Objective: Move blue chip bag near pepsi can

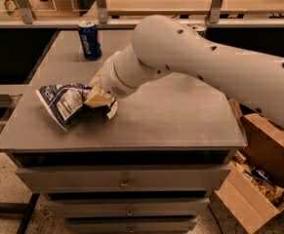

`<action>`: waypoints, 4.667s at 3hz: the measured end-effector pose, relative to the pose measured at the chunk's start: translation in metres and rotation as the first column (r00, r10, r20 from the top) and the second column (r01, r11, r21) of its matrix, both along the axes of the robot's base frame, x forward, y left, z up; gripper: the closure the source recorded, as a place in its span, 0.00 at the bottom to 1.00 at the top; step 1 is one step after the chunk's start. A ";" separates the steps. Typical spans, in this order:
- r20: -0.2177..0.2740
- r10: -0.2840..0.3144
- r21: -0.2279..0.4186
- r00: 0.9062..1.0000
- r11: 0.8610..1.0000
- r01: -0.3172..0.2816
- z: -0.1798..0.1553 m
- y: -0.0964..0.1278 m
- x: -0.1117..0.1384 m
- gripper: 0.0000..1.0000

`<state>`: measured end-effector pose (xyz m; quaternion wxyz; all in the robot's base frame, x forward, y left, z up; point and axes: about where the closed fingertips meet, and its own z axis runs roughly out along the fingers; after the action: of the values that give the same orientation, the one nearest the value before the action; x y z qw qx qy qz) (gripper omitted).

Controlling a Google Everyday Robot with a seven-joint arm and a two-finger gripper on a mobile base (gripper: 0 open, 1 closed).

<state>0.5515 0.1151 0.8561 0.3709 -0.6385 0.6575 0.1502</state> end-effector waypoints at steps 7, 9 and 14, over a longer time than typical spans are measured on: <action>0.123 -0.046 0.027 0.991 0.999 0.043 0.008 -0.017 0.152 0.36; 0.114 -0.006 0.009 0.993 1.000 0.005 0.009 -0.012 0.150 0.00; 0.112 -0.023 0.060 0.993 0.998 0.016 0.019 -0.014 0.141 0.18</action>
Offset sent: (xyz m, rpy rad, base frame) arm 0.1156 -0.0265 0.0186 -0.0352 -0.1279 -0.1104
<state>0.6927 0.1015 0.8756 0.4274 -0.6282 0.6370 0.1298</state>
